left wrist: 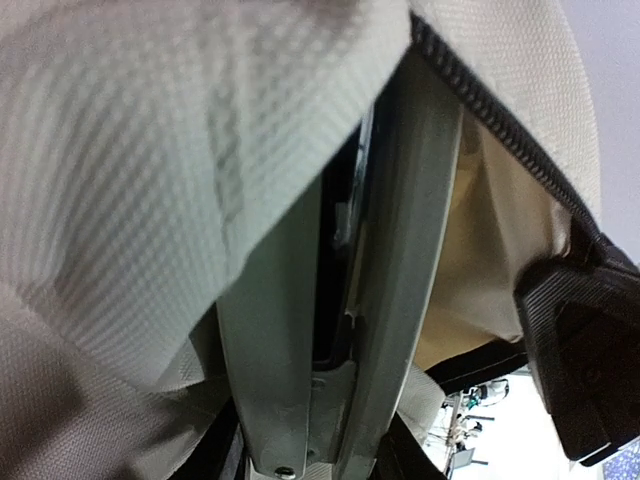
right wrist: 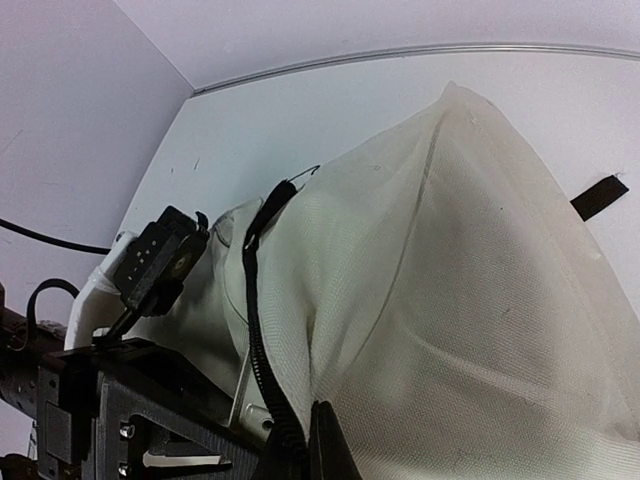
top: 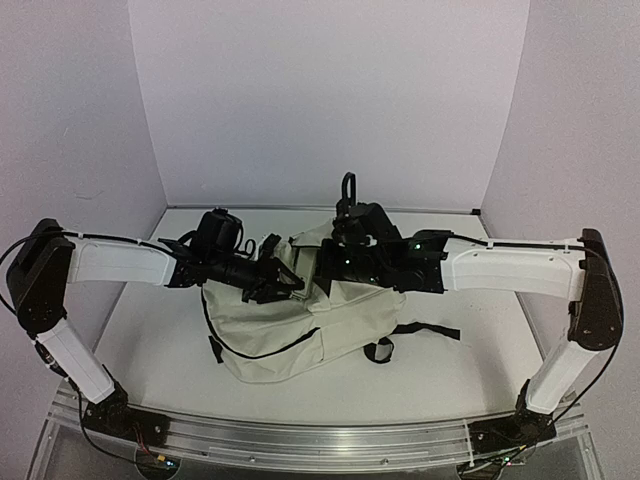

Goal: Pack the student bag
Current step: Place the stationery at the center of the board.

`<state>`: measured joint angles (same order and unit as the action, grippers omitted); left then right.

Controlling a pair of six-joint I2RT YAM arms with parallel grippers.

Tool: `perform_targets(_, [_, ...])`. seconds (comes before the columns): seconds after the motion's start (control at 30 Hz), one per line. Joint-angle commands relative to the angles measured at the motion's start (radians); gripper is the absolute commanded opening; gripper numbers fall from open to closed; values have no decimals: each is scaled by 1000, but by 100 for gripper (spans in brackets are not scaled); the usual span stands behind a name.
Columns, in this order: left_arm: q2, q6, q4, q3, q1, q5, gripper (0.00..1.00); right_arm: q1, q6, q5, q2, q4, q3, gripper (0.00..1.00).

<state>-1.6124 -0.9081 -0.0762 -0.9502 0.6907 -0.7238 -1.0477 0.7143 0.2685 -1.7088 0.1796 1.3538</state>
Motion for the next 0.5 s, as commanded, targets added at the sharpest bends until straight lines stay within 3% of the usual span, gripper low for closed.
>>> perform_targets(0.0, [-5, -170, -246, 3, 7, 47, 30, -1, 23, -18, 51, -43, -6, 0])
perform_targets(0.33, [-173, -361, -569, -96, 63, 125, 30, -7, 31, -43, 37, -72, -3, 0])
perform_targets(0.47, [-222, -372, -585, -152, 92, 148, 30, -9, 34, -44, 39, -75, -16, 0])
